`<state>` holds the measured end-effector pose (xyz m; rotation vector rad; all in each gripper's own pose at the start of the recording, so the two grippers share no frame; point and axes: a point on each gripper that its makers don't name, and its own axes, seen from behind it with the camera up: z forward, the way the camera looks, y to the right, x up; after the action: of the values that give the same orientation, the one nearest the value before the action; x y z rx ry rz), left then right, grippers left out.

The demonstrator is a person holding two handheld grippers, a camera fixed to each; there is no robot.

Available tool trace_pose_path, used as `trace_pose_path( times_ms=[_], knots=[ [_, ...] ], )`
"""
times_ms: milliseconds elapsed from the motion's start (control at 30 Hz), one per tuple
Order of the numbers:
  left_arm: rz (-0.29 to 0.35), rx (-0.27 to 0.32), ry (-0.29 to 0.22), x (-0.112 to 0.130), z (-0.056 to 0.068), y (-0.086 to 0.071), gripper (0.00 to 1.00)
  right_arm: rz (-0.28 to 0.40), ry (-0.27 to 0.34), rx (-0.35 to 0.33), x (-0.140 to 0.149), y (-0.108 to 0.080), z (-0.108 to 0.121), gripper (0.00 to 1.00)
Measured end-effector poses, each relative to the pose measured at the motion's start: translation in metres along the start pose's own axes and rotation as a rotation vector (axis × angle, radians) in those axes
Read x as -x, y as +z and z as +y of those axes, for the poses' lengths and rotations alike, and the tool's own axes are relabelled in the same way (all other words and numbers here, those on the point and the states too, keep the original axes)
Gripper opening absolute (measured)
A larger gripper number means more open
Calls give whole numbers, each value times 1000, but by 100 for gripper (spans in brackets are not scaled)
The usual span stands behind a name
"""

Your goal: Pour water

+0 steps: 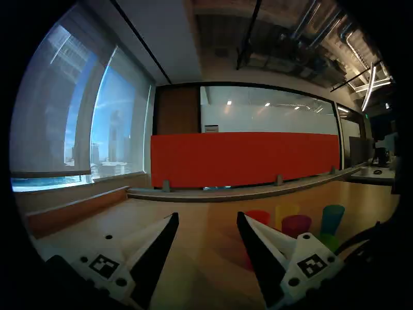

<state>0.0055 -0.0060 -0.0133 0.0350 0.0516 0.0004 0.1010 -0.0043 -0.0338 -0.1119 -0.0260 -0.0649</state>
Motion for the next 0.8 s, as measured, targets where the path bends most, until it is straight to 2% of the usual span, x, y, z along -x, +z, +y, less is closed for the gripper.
trace_pose_path(
  times_ms=[800],
  knots=[
    [-60,10,-18,24,0,6,83,-3,0,-5,2,3,-3,100]
  ],
)
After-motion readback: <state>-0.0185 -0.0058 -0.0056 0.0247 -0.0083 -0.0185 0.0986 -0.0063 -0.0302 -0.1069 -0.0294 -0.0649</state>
